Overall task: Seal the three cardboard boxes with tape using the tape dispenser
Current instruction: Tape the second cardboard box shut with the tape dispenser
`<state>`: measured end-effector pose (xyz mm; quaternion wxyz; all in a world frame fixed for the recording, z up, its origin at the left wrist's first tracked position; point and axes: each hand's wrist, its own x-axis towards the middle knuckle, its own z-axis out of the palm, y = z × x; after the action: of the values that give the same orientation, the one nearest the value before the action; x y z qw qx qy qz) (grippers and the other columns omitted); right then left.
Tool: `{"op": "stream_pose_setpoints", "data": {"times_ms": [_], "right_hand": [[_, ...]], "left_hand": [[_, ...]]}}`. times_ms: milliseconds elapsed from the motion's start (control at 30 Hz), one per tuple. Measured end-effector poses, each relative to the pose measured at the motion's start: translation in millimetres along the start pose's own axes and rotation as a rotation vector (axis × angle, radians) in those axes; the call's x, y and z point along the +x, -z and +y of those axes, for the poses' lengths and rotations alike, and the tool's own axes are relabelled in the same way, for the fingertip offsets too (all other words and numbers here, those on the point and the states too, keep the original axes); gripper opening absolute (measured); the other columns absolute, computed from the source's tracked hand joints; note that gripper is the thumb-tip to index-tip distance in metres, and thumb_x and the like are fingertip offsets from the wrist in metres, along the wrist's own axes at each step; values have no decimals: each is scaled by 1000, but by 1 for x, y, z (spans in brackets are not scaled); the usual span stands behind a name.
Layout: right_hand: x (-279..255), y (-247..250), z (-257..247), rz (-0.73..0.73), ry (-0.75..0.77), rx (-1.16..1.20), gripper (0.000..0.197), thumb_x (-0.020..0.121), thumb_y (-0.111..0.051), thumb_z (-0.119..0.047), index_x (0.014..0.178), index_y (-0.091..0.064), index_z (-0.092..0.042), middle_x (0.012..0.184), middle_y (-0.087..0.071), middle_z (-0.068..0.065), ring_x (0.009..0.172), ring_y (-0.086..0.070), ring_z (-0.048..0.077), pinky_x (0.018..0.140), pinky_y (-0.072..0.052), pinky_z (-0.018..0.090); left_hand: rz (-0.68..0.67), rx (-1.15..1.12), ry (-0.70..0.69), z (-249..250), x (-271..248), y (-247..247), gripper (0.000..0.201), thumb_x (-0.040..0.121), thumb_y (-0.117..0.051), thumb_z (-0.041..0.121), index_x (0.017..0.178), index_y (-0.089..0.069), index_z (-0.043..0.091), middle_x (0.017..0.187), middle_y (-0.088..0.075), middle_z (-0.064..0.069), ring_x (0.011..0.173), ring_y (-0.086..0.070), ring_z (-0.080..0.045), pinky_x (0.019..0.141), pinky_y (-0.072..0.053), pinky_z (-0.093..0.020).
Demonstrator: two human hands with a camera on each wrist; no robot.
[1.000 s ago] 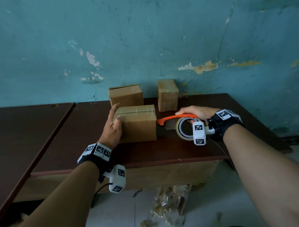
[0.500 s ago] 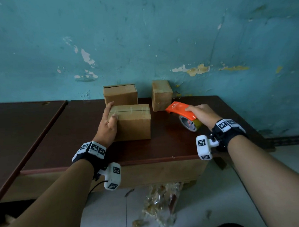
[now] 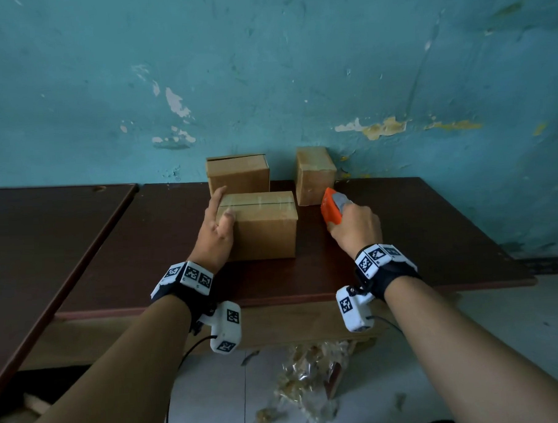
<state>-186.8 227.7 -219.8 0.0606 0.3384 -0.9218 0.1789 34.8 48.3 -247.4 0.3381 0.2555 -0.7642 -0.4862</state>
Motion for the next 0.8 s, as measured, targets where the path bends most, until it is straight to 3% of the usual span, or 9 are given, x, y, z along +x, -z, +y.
{"op": "stream_pose_setpoints", "data": {"times_ms": [67,133,267,333,400,467,533,667,800], "right_hand": [[-1,-3,-6,56,-85,8,70,88,-83,-36,139,-48,-5,135,-56,19,122,-58,38,98,-51,48],[-4,0,-16,150,-118,66,75,81,-87,-40,133,-48,-4,134,-48,18,124,-52,39,99,-50,51],[-4,7,-32,265,-67,204,49,86,-77,-38,120,-55,-9,130,-50,15,123,-49,35,98,-47,51],[-5,11,-41,188,-20,433,32,96,-66,-29,119,-56,-9,128,-53,13,121,-51,32,94,-42,39],[-12,17,-50,75,-44,695,25,105,-51,-26,118,-56,-5,119,-58,16,108,-57,31,79,-40,33],[-18,18,-62,-27,-84,861,37,110,-43,-33,115,-58,0,104,-61,19,97,-60,31,67,-39,31],[-25,13,-73,-134,-98,917,51,109,-38,-55,111,-58,-8,97,-62,5,92,-61,21,73,-41,32],[-39,3,-89,-292,-147,938,86,101,-34,-77,157,-39,-12,149,-53,2,135,-51,22,112,-38,43],[-45,-2,-94,-225,-172,956,89,99,-39,-78,160,-39,-14,158,-48,8,143,-47,27,109,-38,42]], "left_hand": [[4,2,1,1,-1,-1,71,96,-32,52,164,-27,35,169,-29,-13,153,-32,-31,122,-29,-43],[3,16,-3,1,-1,-1,69,97,-31,51,164,-27,35,169,-28,-12,153,-31,-29,118,-27,-37],[3,0,-3,-1,-1,-2,69,98,-32,52,165,-26,35,170,-28,-10,153,-31,-27,119,-27,-36],[6,-5,-8,-4,0,-1,68,99,-33,52,165,-26,37,169,-29,-10,153,-31,-27,123,-27,-40],[6,-17,-17,-4,-1,-2,67,99,-34,52,165,-26,38,169,-29,-9,154,-31,-26,124,-27,-41],[11,-17,-12,-3,-1,-2,69,99,-33,52,166,-24,37,171,-27,-9,154,-29,-24,122,-25,-36],[19,-17,-9,-1,-3,-3,71,99,-33,52,167,-22,36,172,-24,-8,154,-26,-19,120,-21,-30],[16,-12,-18,-3,-5,-2,69,108,-35,53,170,-13,32,176,-18,-2,158,-19,-13,122,-17,-26],[-20,-84,55,-5,-5,-1,84,99,-38,70,170,-17,31,171,-32,0,156,-30,-15,130,-23,-39]]}}
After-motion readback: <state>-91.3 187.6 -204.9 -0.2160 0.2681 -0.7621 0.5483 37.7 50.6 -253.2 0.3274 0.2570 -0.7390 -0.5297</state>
